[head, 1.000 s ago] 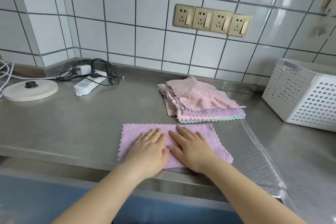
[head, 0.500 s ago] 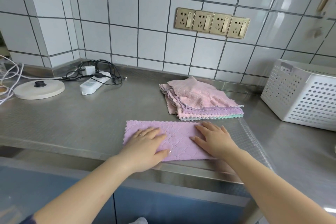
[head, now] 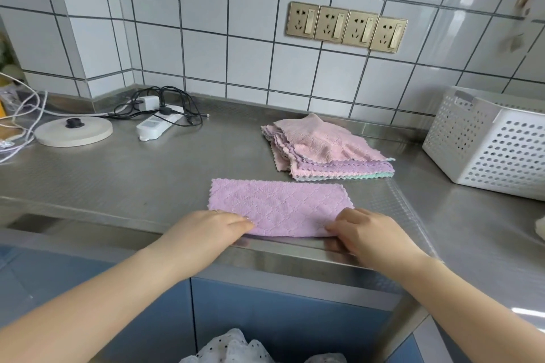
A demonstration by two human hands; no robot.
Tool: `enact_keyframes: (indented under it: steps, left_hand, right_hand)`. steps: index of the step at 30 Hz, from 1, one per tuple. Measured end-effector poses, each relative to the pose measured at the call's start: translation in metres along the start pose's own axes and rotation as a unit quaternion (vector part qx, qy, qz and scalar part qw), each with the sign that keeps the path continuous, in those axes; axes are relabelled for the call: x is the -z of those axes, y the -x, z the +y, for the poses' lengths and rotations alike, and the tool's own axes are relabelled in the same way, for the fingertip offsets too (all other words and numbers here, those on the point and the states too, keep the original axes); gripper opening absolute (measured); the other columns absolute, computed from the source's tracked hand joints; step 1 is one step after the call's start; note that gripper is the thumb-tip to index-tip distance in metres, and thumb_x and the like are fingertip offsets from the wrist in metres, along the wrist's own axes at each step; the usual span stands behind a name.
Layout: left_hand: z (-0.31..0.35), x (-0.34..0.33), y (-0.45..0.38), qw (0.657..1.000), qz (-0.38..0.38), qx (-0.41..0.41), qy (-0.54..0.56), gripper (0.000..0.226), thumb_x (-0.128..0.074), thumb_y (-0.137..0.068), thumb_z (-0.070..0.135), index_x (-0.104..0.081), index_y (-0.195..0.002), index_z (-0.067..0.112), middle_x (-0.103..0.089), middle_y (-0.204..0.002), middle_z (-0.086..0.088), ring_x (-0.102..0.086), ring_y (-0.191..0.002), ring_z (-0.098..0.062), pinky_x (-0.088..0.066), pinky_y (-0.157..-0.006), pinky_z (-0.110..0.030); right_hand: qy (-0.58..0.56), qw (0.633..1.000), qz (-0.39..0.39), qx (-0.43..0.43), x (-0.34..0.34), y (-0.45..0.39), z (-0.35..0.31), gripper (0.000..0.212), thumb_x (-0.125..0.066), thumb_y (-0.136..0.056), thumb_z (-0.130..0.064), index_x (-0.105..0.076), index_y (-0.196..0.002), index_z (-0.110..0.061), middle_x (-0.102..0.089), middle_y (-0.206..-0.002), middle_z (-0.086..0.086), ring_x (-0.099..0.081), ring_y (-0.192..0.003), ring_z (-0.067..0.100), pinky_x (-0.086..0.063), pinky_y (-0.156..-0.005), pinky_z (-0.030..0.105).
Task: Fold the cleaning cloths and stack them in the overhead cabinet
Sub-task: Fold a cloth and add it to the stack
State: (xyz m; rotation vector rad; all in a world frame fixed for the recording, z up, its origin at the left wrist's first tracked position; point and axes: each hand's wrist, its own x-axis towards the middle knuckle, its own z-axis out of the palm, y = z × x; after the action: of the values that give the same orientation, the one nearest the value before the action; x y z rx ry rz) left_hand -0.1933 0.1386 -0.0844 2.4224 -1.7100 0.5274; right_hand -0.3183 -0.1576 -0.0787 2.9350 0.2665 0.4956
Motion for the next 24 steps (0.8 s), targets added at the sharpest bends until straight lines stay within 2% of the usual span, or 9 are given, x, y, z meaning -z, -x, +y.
enact_keyframes:
  steps: [3,6,9,12,15,17,21,22,24]
  left_hand:
    - [0.003,0.005,0.001,1.0,0.0,0.01,-0.009,0.05,-0.057,-0.06,0.014,-0.069,-0.107,0.025,-0.071,-0.108,0.01,-0.07,-0.088,-0.008,-0.058,-0.064,-0.023]
    - [-0.003,0.005,0.001,1.0,-0.021,0.019,0.003,0.053,-0.044,-0.067,0.011,-0.067,-0.114,0.023,-0.065,-0.119,0.007,-0.067,-0.1,-0.012,-0.058,-0.077,-0.028]
    - [-0.019,0.004,-0.001,0.999,-0.007,0.027,-0.027,0.046,-0.041,-0.069,0.01,-0.074,-0.097,0.025,-0.073,-0.1,0.01,-0.071,-0.084,-0.009,-0.058,-0.073,-0.03]
    - [-0.043,0.0,0.006,0.995,0.004,0.083,-0.054,0.051,-0.049,-0.059,-0.002,-0.075,-0.09,0.029,-0.074,-0.093,0.013,-0.07,-0.083,-0.004,-0.051,-0.084,-0.039]
    - [-0.051,-0.003,0.008,0.987,-0.03,0.155,-0.026,0.06,-0.046,-0.072,-0.011,-0.068,-0.112,0.028,-0.066,-0.119,0.011,-0.061,-0.11,-0.005,-0.033,-0.107,-0.042]
    - [-0.041,-0.002,0.006,0.984,-0.046,0.174,0.013,0.054,-0.046,-0.081,-0.003,-0.061,-0.122,0.027,-0.056,-0.132,0.013,-0.05,-0.124,-0.006,-0.022,-0.113,-0.038]
    - [0.012,0.001,-0.005,0.992,0.016,0.094,0.081,0.039,-0.044,-0.08,0.016,-0.07,-0.107,0.026,-0.066,-0.118,0.011,-0.059,-0.11,-0.009,-0.035,-0.102,-0.029]
    - [0.027,-0.001,-0.009,0.994,0.004,0.058,0.096,0.04,-0.04,-0.082,0.024,-0.068,-0.109,0.028,-0.064,-0.121,0.011,-0.056,-0.112,-0.007,-0.034,-0.103,-0.027]
    - [0.057,-0.007,-0.021,0.991,-0.035,0.012,0.131,0.042,-0.036,-0.088,0.032,-0.06,-0.122,0.031,-0.05,-0.139,0.008,-0.043,-0.129,-0.009,-0.018,-0.114,-0.029]
  right_hand:
    - [0.044,0.999,-0.004,-0.002,-0.002,0.0,-0.001,0.03,-0.083,-0.064,-0.026,-0.069,-0.09,-0.032,-0.058,-0.074,-0.008,-0.059,-0.059,0.017,-0.042,-0.046,0.022]
    - [0.056,0.998,-0.004,-0.004,0.002,-0.001,-0.003,0.035,-0.084,-0.058,-0.019,-0.071,-0.088,-0.03,-0.058,-0.072,-0.007,-0.059,-0.057,0.016,-0.043,-0.045,0.021]
    - [0.022,1.0,0.017,-0.003,0.003,0.0,-0.016,0.032,-0.077,-0.061,-0.013,-0.072,-0.087,-0.029,-0.06,-0.071,-0.007,-0.06,-0.057,0.018,-0.047,-0.045,0.023]
    - [-0.023,0.999,0.038,-0.008,0.003,-0.001,-0.039,0.023,-0.06,-0.068,-0.014,-0.072,-0.081,-0.029,-0.061,-0.07,-0.008,-0.061,-0.057,0.019,-0.049,-0.042,0.025]
    - [-0.048,0.998,0.04,-0.004,0.007,0.0,-0.052,0.026,-0.048,-0.077,-0.024,-0.072,-0.084,-0.033,-0.063,-0.074,-0.011,-0.062,-0.062,0.015,-0.049,-0.044,0.023]
    - [-0.083,0.996,0.006,-0.022,0.013,0.002,-0.053,0.025,-0.051,-0.082,-0.027,-0.071,-0.095,-0.032,-0.064,-0.085,-0.011,-0.063,-0.075,0.014,-0.052,-0.055,0.025]
    - [-0.177,0.974,-0.035,-0.139,0.019,0.007,-0.031,0.022,-0.057,-0.089,-0.028,-0.069,-0.107,-0.03,-0.062,-0.105,-0.011,-0.06,-0.096,0.011,-0.048,-0.081,0.026]
    - [-0.183,0.967,-0.031,-0.175,0.018,0.007,-0.02,0.024,-0.056,-0.089,-0.022,-0.069,-0.107,-0.028,-0.063,-0.11,-0.01,-0.06,-0.099,0.013,-0.047,-0.084,0.025]
    - [-0.17,0.954,-0.038,-0.245,0.014,0.005,0.007,0.028,-0.053,-0.091,-0.016,-0.068,-0.112,-0.027,-0.063,-0.119,-0.007,-0.06,-0.106,0.018,-0.044,-0.089,0.026]
